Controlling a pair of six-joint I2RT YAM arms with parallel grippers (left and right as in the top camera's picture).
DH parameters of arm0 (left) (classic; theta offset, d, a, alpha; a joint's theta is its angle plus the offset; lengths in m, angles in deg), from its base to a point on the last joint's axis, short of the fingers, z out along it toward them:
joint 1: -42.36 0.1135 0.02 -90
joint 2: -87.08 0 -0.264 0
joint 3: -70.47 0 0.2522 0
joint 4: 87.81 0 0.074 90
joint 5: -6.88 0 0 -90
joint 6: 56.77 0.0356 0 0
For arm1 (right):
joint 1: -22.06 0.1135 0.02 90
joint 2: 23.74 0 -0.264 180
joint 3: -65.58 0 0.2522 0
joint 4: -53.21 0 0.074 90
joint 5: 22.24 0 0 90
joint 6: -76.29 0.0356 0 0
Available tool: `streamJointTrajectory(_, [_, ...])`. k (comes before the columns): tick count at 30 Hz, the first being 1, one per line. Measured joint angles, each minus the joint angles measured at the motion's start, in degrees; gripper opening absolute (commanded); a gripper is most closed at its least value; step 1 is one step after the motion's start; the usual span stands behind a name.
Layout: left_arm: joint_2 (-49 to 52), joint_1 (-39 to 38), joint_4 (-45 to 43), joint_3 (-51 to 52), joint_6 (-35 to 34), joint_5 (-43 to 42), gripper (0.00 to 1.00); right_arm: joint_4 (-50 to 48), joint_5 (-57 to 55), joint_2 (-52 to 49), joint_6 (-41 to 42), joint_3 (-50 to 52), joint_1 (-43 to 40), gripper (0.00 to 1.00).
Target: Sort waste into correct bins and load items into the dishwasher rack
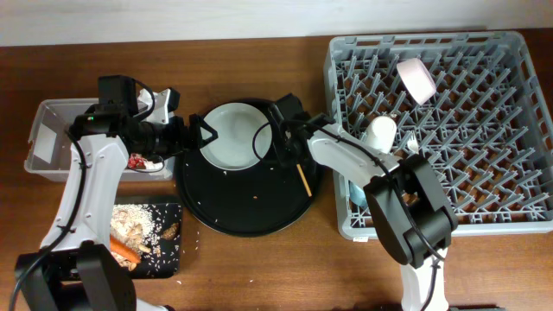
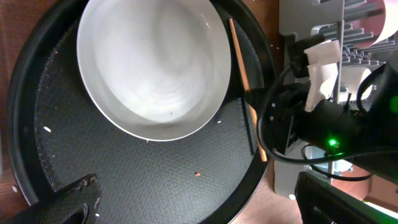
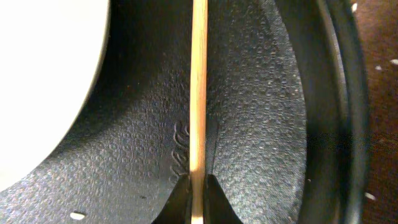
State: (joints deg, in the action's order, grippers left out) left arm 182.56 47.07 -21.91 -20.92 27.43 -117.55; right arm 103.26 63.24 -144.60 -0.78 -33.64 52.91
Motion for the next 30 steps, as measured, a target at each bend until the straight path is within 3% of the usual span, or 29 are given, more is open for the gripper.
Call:
streamJointTrajectory(3, [0.0, 0.0, 0.0, 0.0, 0.0, 0.0, 0.99, 4.7, 0.0, 3.4, -0.1, -2.3, 0.0, 0.04])
streamJointTrajectory(7, [0.0, 0.0, 0.0, 0.0, 0.0, 0.0, 0.99, 12.3, 0.3, 17.8, -1.2, -5.0, -1.7, 0.04])
streamJointTrajectory(11, [0.0, 0.0, 0.0, 0.0, 0.0, 0.0, 0.99, 24.3, 0.3, 27.8, -10.2, -5.8, -18.3, 0.04])
streamJointTrajectory(15, [0.0, 0.0, 0.0, 0.0, 0.0, 0.0, 0.99, 27.9, 0.0, 26.3, -16.4, -5.2, -34.2, 0.04])
streamJointTrajectory(18, [0.0, 0.0, 0.0, 0.0, 0.0, 0.0, 0.99, 27.1, -0.2, 20.7, -16.8, -4.0, -39.2, 0.04])
streamJointTrajectory(23, [0.0, 0.0, 0.0, 0.0, 0.0, 0.0, 0.99, 27.1, -0.2, 9.1, -17.4, -3.5, -39.4, 0.06])
streamJointTrajectory(30, [0.0, 0.0, 0.0, 0.0, 0.0, 0.0, 0.99, 26.4, 0.5, 8.9, -17.4, -3.5, -39.4, 0.04])
